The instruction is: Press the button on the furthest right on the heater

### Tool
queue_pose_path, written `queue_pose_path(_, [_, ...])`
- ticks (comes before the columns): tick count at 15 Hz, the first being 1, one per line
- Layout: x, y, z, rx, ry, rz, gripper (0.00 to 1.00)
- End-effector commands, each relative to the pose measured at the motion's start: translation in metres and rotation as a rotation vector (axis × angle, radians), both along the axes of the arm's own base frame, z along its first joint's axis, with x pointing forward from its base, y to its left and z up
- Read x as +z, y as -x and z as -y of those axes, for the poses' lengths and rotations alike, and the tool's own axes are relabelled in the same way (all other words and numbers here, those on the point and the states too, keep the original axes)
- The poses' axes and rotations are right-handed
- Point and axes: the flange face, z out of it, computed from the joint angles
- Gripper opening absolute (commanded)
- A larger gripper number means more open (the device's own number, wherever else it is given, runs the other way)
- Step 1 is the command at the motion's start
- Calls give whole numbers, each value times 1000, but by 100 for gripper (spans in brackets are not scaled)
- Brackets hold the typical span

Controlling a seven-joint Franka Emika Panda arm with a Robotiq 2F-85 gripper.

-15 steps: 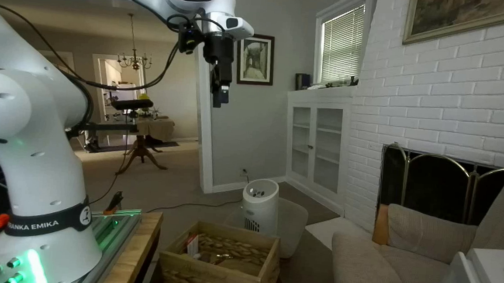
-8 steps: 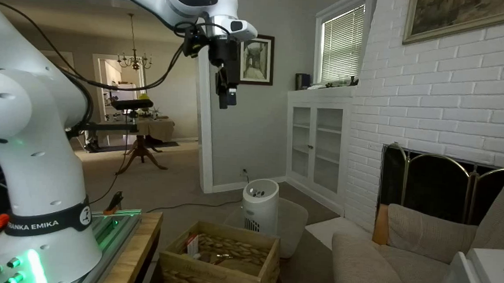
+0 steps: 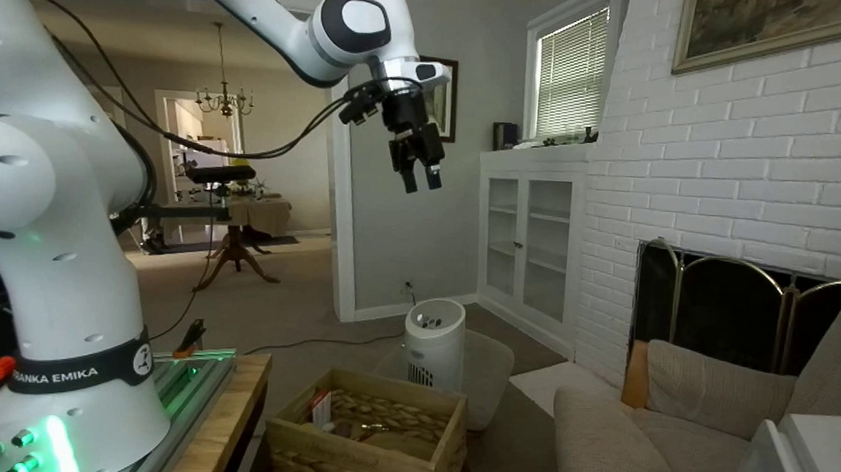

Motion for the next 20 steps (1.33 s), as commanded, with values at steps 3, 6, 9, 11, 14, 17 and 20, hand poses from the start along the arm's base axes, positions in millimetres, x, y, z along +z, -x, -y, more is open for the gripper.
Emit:
queue_pose_path(3, [-25,-42,-55,156,-110,50,100])
queue_pose_path(6, [-47,-52,-82,270,-127,39,100])
queue_pose_path(9, [-71,-57,-101,360,-124,-10,100])
queue_pose_path(11, [-85,-60,-108,402,-112,-42,100])
queue_pose_path(14, [-109,-64,-116,447,-110,-92,100])
queue_pose_path(17, [-125,-69,-120,473,-111,-114,100])
queue_pose_path(20, [-123,-62,-113,449,-91,-106,100])
